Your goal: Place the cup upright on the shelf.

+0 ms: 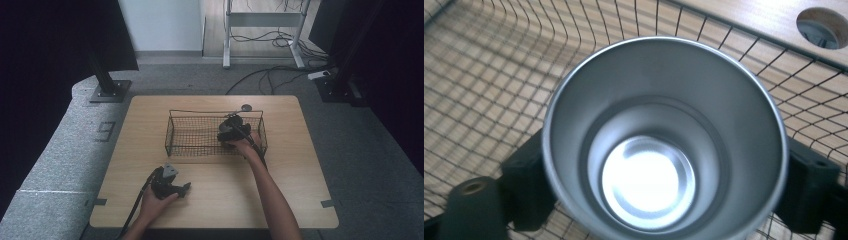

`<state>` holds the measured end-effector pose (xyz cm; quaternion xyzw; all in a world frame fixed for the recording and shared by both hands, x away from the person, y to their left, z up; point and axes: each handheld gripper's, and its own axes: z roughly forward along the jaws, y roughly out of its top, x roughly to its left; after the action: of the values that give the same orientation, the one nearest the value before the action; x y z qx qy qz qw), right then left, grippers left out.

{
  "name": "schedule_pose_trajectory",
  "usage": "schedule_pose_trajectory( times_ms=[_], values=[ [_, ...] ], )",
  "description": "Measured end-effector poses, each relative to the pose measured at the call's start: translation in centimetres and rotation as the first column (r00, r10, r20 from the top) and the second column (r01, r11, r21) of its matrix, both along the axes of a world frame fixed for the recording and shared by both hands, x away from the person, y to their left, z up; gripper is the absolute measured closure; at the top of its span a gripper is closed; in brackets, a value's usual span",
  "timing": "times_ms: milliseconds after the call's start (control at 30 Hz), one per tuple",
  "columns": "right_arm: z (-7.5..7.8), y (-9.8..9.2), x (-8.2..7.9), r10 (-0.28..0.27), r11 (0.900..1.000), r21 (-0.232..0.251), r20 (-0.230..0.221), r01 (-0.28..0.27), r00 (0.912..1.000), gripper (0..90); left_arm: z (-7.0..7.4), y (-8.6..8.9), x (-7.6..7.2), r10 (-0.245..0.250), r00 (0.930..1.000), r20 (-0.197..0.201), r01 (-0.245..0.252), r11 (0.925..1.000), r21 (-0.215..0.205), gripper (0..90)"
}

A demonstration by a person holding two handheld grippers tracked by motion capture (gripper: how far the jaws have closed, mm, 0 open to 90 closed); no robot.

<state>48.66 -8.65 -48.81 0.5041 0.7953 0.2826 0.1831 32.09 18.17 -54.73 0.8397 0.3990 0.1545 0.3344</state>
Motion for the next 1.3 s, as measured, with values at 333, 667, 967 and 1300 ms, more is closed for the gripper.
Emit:
schedule_pose_trajectory(
  times_ms=[333, 667, 967, 1300],
  values=[
    [0.2, -0.3, -0.2, 0.024, 1.000, 0.002, -0.008, -0.024, 0.9997, 11.8, 0.0, 0.0, 0.0, 0.000, 1.0000, 0.000, 0.000, 1.0000, 0.000, 14.2],
    [0.9, -0.5, -0.5, -0.013, 0.998, 0.059, 0.018, 0.012, 0.9998, 11.8, 0.0, 0.0, 0.0, 0.000, 1.0000, 0.000, 0.000, 1.0000, 0.001, 14.1],
    [1.5, -0.9, -1.3, -0.044, 0.991, 0.127, 0.077, 0.034, 0.9961, 9.5, 0.0, 0.0, 0.0, 0.000, 1.0000, 0.000, 0.000, 1.0000, 0.000, 14.2],
    [2.3, -1.4, -2.3, -0.078, 0.984, 0.171, 0.131, 0.055, 0.9884, 8.1, 0.0, 0.0, 0.0, 0.000, 1.0000, -0.001, 0.000, 1.0000, 0.001, 14.2]
  ],
)
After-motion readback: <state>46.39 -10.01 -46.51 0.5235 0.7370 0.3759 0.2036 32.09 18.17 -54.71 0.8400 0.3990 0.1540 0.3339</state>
